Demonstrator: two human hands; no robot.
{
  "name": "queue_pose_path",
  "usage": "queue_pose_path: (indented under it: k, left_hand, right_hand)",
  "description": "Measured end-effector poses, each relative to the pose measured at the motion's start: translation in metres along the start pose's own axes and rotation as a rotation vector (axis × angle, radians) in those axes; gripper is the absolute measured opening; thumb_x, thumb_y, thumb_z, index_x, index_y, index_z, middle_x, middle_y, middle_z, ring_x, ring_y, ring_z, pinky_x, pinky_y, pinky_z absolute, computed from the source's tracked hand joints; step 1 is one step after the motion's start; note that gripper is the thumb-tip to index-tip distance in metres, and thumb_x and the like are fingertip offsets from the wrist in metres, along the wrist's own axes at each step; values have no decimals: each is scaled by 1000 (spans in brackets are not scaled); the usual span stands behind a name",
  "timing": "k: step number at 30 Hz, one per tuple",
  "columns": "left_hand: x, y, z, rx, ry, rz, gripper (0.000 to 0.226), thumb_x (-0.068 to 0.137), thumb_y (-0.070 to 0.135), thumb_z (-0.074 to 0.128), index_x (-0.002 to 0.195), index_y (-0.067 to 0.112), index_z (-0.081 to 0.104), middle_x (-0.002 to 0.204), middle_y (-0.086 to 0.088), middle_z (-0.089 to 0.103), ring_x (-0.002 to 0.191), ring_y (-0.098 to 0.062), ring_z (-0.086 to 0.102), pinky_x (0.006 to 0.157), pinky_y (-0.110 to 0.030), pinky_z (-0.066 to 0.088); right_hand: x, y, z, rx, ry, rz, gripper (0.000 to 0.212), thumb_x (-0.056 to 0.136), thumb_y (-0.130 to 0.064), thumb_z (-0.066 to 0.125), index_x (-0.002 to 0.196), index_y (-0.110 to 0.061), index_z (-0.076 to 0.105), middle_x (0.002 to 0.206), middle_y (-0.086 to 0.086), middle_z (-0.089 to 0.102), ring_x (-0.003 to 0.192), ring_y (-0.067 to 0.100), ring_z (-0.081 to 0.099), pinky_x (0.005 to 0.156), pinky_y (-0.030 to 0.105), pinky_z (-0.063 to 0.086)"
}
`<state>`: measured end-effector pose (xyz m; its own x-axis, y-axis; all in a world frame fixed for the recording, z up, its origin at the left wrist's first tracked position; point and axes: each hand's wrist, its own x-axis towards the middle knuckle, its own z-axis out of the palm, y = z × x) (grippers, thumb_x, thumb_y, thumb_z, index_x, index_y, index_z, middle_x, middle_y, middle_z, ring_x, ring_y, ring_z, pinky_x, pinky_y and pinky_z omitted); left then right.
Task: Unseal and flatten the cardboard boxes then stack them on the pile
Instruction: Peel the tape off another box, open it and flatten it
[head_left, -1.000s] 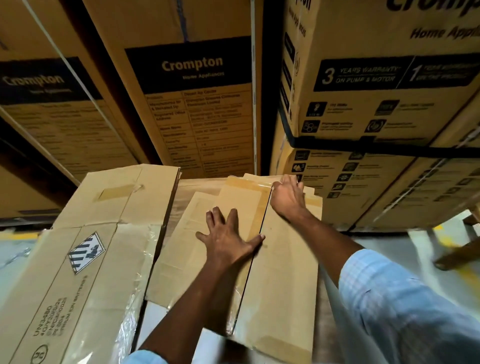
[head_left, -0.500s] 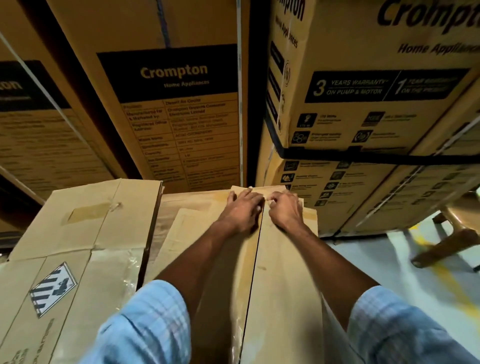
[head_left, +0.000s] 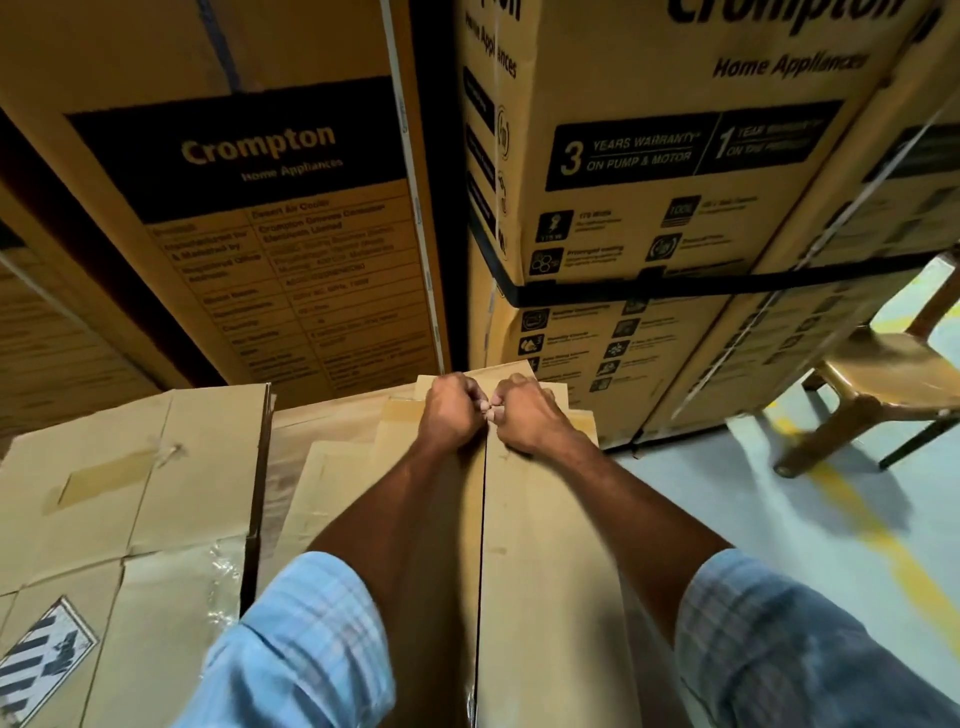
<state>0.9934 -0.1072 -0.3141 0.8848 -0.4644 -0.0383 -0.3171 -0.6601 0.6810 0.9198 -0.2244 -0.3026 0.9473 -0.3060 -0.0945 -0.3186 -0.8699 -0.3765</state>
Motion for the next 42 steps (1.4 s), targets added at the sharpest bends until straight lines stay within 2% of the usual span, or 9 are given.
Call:
queue_pose_path:
  k: [6,11,14,18,22,26,32,37,42]
  left_hand:
    - [-10,-7,9,-136,125,40,30,80,-9,53,67,15,66,75,1,63,72,-15,57,67,-28,45]
    - [-14,-8,9,-107,109,70,23,82,-6,55,74,15,59,84,-3,61,78,-23,58,70,-38,50]
    - [-18,-5,5,-107,111,70,24,80,-8,53,76,15,56,83,-3,61,78,-24,57,69,-40,50]
    - [-20,-4,6,-106,90,66,23,78,-4,57,75,18,52,81,-1,60,78,-26,57,68,-44,51]
    - [-15,-9,6,-64,96,89,24,81,0,55,72,21,48,78,-1,59,76,-26,56,67,-48,52]
    - [-15,-10,6,-97,79,83,17,81,3,54,72,17,50,75,-3,60,74,-29,57,64,-47,49]
    - [-18,-7,5,-115,42,59,24,76,5,54,67,23,43,72,2,54,67,-20,46,58,-37,40]
    - [-15,-11,2,-158,-12,22,31,85,-8,46,70,18,53,71,-1,58,67,-18,51,55,-32,37]
    - [-21,-7,2,-72,38,45,27,79,-4,44,65,20,46,64,5,53,65,-21,51,54,-36,39]
  right_hand:
    - [5,2,-2,28,-86,-51,33,95,-31,62,125,-18,63,130,9,56,125,28,46,108,41,36]
    - [-5,7,14,205,21,-92,30,96,-24,60,125,-22,65,116,2,52,117,21,43,105,38,39]
    - [-10,8,19,207,70,-138,26,100,-26,56,124,-23,66,108,-5,47,109,16,41,101,37,38]
    - [-12,11,17,64,11,-188,22,99,-28,54,119,-25,61,114,-5,47,111,18,40,101,44,37]
    - [-5,16,1,49,-130,-167,18,96,-46,53,112,-40,59,116,-7,40,114,18,33,93,43,29]
    - [-6,16,-3,-11,-177,-135,17,97,-54,49,109,-44,55,115,-5,32,111,18,28,92,43,25]
    - [-15,12,-15,-328,-127,-381,26,98,-58,39,109,-41,55,136,0,30,128,25,27,106,55,22]
    - [-48,25,-10,-388,-141,-385,44,99,-65,34,140,-51,41,141,2,30,127,23,30,106,53,23]
    - [-85,14,9,-210,-152,-284,40,102,-56,36,140,-47,45,126,-1,27,119,22,31,99,47,27]
